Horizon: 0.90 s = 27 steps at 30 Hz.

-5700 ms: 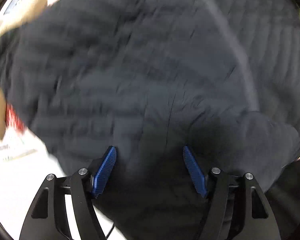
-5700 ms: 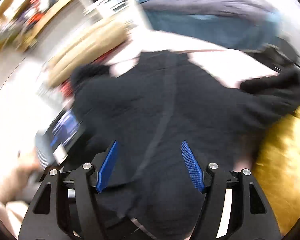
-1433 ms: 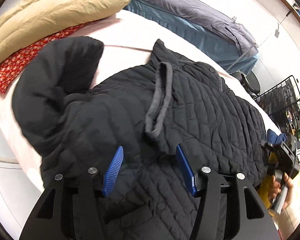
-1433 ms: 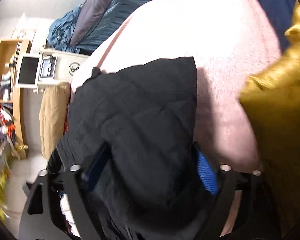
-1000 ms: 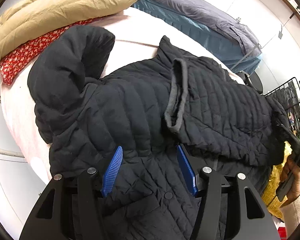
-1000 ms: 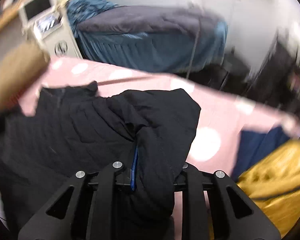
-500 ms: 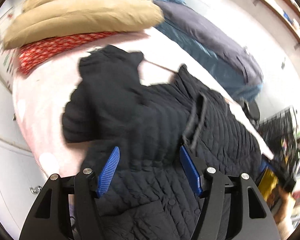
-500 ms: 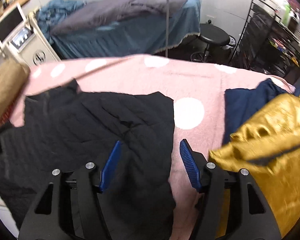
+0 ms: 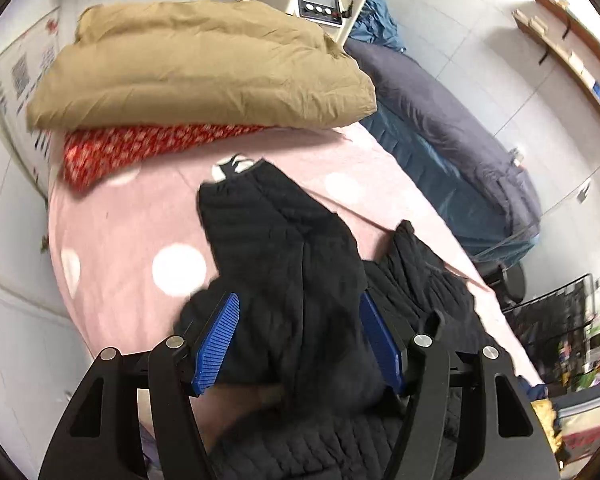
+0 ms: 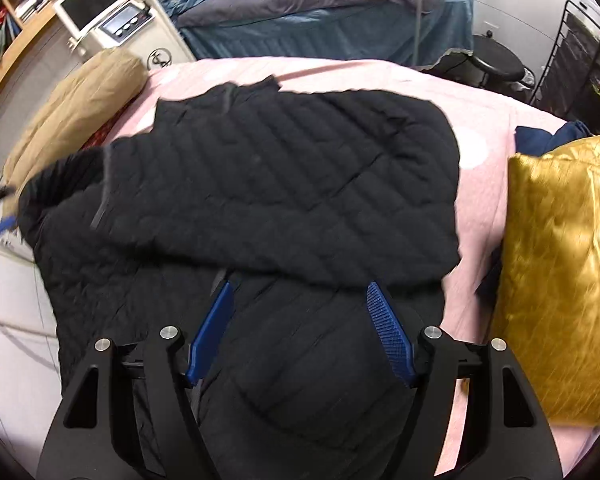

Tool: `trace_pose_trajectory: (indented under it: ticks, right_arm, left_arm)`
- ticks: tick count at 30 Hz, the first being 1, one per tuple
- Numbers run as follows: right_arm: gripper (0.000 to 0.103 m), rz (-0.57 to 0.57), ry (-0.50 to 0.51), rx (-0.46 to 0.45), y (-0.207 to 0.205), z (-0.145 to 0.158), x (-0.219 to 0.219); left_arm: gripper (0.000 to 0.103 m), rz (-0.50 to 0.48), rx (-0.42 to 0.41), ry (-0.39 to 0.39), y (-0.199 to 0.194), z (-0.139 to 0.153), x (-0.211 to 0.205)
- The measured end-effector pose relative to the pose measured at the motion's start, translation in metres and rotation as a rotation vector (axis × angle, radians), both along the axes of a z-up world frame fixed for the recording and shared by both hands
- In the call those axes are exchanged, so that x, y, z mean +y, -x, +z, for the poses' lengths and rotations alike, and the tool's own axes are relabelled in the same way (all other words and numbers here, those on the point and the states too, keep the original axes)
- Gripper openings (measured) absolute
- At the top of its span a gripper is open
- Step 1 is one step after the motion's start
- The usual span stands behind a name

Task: Fold large clothes

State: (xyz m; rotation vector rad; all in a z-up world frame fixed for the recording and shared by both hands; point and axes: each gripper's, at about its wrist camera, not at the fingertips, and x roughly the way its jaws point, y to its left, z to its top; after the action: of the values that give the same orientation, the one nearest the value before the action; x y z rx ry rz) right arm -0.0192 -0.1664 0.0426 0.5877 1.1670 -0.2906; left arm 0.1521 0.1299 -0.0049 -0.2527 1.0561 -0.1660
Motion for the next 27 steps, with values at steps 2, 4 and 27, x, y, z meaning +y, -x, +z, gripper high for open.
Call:
trace_pose_trajectory:
  ticks: [2,4,27]
  right_arm:
    - [0.069,0.017,0.006,0.005,0.004,0.003,0.009]
    - [0.069,0.016,0.020,0.006,0.009,0.008,0.011]
    - [0.069,-0.175,-0.031,0.085,0.038,0.004,-0.007]
  left_arm:
    - [0.061,-0.011,0.033,0.013,-0.024,-0.003,0.001]
    - [0.061,-0.005,0.077,0.036,-0.049,-0.006,0.003]
    - [0.012,-0.305,0.424,-0.459,-0.112,-0.113,-0.087]
